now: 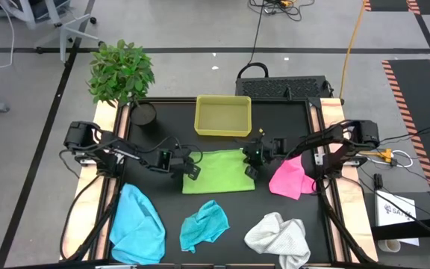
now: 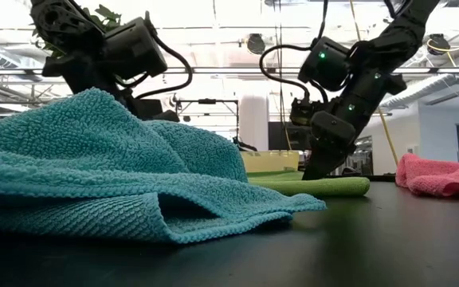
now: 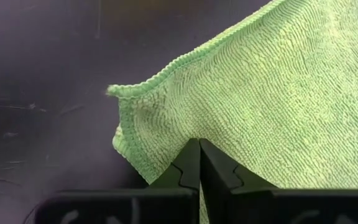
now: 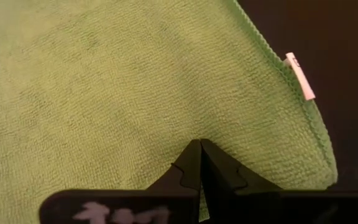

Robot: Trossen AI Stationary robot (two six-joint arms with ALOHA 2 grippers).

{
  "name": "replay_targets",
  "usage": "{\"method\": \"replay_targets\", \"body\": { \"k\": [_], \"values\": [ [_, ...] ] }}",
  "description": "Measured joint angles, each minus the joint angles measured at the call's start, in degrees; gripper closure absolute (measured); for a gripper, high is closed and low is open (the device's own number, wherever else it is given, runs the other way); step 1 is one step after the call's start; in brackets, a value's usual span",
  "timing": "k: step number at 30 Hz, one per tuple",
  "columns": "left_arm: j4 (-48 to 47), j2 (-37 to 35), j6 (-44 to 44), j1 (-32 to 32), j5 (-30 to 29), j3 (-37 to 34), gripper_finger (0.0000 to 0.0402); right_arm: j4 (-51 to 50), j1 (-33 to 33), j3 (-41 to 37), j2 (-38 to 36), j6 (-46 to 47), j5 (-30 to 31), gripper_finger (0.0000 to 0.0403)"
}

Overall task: Fold microfiber towels
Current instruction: Fold the green microfiber cloth

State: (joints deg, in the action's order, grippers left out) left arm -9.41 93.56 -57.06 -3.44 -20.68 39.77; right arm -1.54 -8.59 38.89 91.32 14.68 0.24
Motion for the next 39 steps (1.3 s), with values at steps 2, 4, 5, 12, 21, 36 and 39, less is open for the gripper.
{"method": "replay_targets", "body": {
  "k": [2,4,5,12,21,36,39],
  "values": [
    [0.00,0.00,0.69,0.28,0.04,0.00,0.0399,-0.23,-0.14,-0.06,-0.45,-0.22,-1.52,0.0403],
    [0.09,-0.20,1.62,0.54,0.04,0.00,0.0399,-0.56,-0.07,-0.19,-1.66,-0.69,-2.92,0.0403],
    [0.04,-0.63,2.02,0.72,0.16,-0.03,0.0397,-0.82,0.09,-0.28,-2.42,-0.82,-3.26,0.0403],
    [-0.51,-4.44,6.57,2.18,0.21,0.05,0.0395,-0.80,0.40,-0.28,-9.65,-0.47,-3.29,0.0398],
    [-0.08,-10.36,10.30,4.30,-0.18,0.17,0.0381,-4.75,0.08,-0.22,-14.55,0.44,1.54,0.0341],
    [-9.38,-12.15,4.44,5.42,5.70,0.35,0.0369,-9.91,-4.32,4.96,-13.61,2.59,-4.98,0.0280],
    [-14.02,-13.66,5.58,5.31,5.72,2.69,0.0383,-16.83,-4.68,10.40,-13.61,-1.23,-4.80,0.0280]
  ]
}}
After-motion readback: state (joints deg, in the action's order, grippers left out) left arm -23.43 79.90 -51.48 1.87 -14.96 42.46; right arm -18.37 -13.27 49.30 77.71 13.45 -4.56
